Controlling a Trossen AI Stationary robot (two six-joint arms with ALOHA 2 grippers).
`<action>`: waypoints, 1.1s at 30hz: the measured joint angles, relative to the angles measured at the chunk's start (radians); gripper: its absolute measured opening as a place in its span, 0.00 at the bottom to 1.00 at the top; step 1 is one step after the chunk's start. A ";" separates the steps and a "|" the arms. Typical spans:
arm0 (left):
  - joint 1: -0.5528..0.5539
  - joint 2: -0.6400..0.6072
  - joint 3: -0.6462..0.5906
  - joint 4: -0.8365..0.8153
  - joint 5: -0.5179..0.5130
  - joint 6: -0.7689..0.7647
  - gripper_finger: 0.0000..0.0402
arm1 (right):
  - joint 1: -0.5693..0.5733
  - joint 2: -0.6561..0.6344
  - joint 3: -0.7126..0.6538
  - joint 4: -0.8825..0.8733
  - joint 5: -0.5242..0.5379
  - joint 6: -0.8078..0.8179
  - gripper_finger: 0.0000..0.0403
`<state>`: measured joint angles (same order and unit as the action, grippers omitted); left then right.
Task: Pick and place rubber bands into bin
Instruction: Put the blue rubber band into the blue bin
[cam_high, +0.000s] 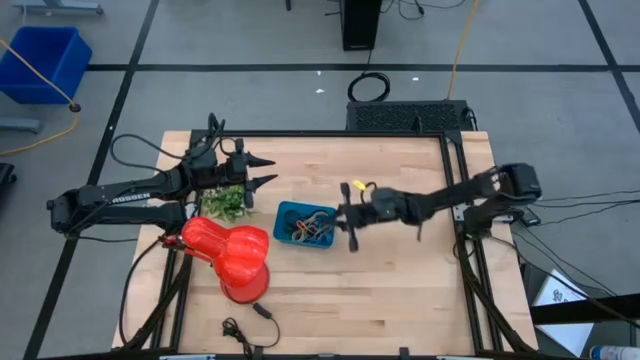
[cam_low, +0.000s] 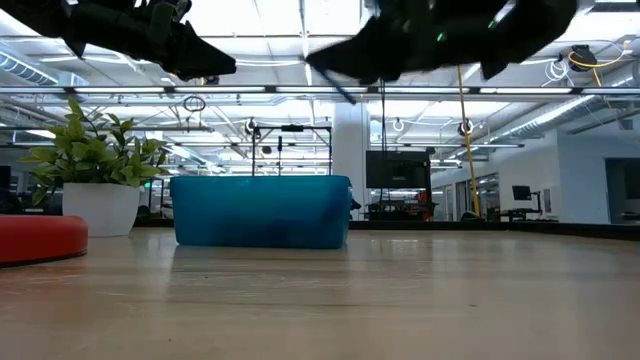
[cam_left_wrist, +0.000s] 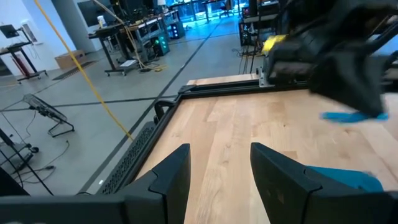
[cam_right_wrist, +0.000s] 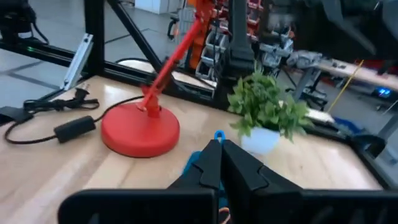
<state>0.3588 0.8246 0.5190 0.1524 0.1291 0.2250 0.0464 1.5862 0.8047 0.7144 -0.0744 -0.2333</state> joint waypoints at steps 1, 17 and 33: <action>0.000 0.000 0.000 0.001 0.000 0.003 0.44 | -0.024 0.024 0.000 0.024 -0.024 0.013 0.00; 0.000 0.000 0.000 0.001 0.000 0.028 0.44 | -0.111 0.331 -0.001 0.201 -0.086 0.120 0.00; 0.000 0.000 0.000 0.000 0.000 0.029 0.44 | -0.110 0.331 0.000 0.194 -0.079 0.165 0.23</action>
<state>0.3586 0.8246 0.5190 0.1528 0.1287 0.2539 -0.0639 1.9176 0.8047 0.9085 -0.1532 -0.0686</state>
